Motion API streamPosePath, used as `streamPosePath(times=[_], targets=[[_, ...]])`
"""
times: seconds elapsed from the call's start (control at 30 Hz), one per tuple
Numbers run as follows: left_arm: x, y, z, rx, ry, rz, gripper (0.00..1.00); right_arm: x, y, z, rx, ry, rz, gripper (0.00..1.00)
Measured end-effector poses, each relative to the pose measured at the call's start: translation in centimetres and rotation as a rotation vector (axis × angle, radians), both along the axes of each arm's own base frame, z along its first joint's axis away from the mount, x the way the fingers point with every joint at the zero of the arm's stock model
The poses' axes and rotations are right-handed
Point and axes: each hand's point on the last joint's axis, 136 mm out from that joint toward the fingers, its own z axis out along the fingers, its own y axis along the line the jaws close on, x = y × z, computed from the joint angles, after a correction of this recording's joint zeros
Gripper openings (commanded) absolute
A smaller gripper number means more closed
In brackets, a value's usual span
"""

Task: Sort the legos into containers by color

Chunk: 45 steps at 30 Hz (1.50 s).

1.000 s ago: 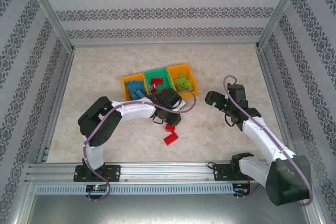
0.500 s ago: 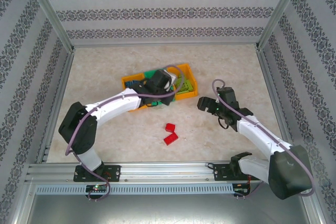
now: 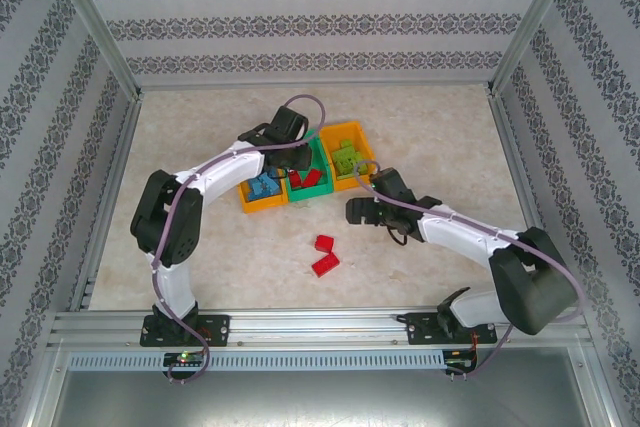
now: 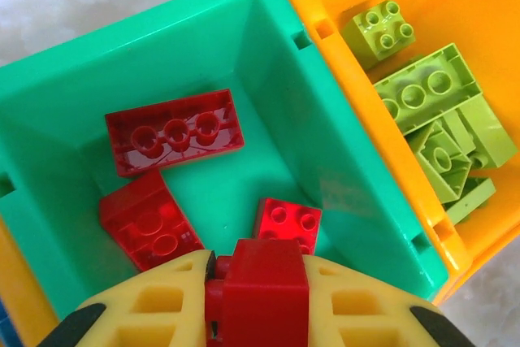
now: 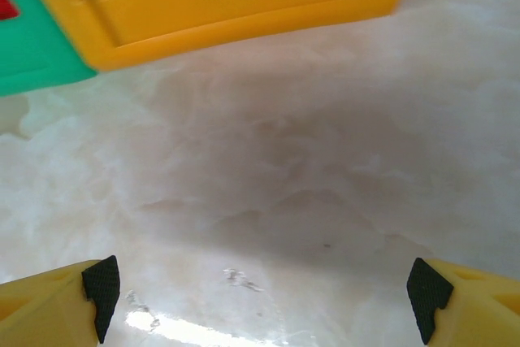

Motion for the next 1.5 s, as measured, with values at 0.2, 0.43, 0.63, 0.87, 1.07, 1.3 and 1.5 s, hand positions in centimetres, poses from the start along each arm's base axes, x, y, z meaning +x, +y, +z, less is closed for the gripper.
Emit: streamPosePath(times=[0.2, 0.43, 0.63, 0.87, 1.07, 1.3, 1.5], targets=[[0.2, 0.0, 0.1, -0.02, 0.009, 0.031, 0.72, -0.9, 2.3, -0.1, -0.032, -0.02, 0.122, 0.92], [-0.2, 0.7, 0.7, -0.027, 0.001, 0.075, 0.95, -2.6, 4.7, 0.0, -0.047, -0.038, 0.28, 0.88], [-1.4, 1.5, 1.7, -0.045, -0.007, 0.1, 0.99, -4.3, 7.6, 0.4, -0.03, -0.047, 0.446, 0.85], [-2.4, 3.6, 2.1, -0.083, 0.01, 0.148, 0.99, -6.0, 9.5, -0.4, -0.039, -0.016, 0.601, 0.8], [-3.6, 5.7, 0.8, -0.112, 0.062, 0.203, 1.0, -6.4, 10.6, -1.5, -0.064, 0.014, 0.683, 0.74], [-4.3, 6.4, 0.2, -0.134, 0.091, 0.223, 0.99, -6.7, 11.1, -3.0, -0.109, 0.061, 0.736, 0.65], [-4.7, 6.9, 0.4, -0.152, 0.089, 0.234, 1.0, -7.0, 10.9, -3.9, -0.144, 0.091, 0.757, 0.51]])
